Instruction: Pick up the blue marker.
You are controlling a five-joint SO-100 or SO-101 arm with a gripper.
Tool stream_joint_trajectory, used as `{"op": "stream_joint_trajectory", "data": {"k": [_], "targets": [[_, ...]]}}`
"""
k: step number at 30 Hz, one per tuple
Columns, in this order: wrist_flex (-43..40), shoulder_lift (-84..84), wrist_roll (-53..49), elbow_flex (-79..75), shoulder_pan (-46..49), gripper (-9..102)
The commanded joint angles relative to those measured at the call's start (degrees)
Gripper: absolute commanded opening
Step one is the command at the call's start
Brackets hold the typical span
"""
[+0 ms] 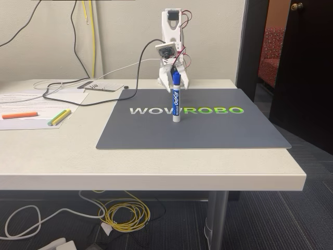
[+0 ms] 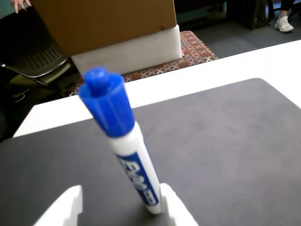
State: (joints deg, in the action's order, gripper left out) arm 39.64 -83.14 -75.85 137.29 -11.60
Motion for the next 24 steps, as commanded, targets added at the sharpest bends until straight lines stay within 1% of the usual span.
{"op": "stream_joint_trajectory", "data": {"k": [1, 8, 13, 20, 24], "targets": [[-0.3, 0.4, -0.4, -3.4, -0.5, 22], [-0.4, 3.7, -0.8, -6.3, -0.3, 22], [1.8, 6.4, -0.8, -7.6, -0.4, 22], [1.5, 7.5, -0.8, -9.4, -0.4, 21], [1.4, 7.4, -1.1, -9.5, -0.2, 24]]}}
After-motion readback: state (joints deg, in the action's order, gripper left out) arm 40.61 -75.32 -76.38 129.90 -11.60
